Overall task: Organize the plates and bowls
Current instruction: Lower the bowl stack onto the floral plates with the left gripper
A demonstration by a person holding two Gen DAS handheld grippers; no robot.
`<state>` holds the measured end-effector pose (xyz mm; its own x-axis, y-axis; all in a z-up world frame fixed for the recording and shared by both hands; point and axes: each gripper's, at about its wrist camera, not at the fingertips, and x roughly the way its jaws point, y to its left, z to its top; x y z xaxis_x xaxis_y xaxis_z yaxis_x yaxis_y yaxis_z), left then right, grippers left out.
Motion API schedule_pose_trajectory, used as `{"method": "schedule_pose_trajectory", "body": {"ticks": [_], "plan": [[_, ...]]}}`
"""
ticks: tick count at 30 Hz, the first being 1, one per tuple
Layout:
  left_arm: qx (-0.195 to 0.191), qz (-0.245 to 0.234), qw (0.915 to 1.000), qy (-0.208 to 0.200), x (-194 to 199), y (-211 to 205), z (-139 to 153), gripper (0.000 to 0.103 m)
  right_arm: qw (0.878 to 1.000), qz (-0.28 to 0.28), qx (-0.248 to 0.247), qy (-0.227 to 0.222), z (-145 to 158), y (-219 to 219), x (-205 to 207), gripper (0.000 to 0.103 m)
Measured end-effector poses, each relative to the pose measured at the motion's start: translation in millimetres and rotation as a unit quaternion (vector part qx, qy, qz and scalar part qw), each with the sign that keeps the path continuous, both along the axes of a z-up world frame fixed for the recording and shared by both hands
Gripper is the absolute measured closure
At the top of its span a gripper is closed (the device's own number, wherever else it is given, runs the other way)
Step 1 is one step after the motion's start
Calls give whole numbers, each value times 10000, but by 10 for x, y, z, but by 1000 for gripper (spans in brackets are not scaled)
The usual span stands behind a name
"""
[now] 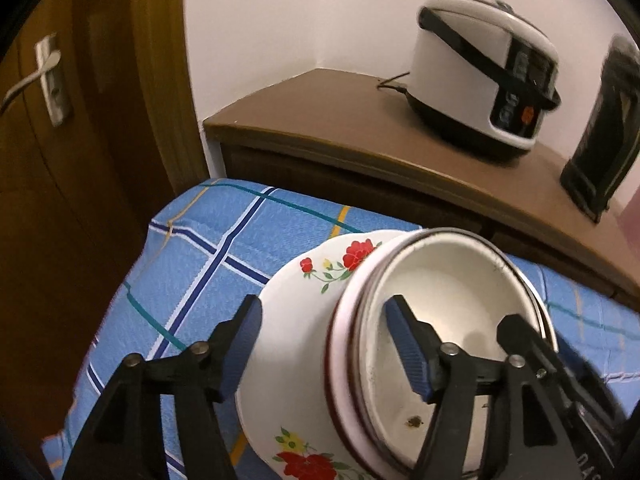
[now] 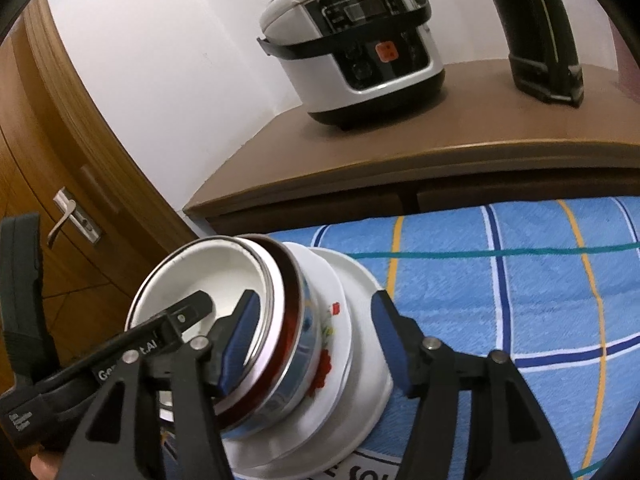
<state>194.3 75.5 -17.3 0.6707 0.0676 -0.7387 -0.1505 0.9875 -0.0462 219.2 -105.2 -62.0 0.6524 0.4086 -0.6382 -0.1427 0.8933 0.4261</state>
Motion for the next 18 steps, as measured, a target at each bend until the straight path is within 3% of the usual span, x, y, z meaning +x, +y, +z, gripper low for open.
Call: {"method": "schedule_pose_trajectory", "body": {"ticks": [4, 7, 13, 18], "plan": [[50, 34, 10000, 35, -9, -1, 4, 34, 9999, -120, -116, -40, 4, -20, -18, 34], [246, 49, 9996, -86, -75, -17, 61, 34, 9999, -103, -83, -90, 16, -30, -38, 34], [267, 55, 9993, -273, -175, -14, 118, 34, 9986, -86, 54, -525, 142, -58, -191, 34], [38, -56, 9996, -291, -224, 0, 100, 34, 9974, -126, 15, -703, 175, -54, -277, 33]]}}
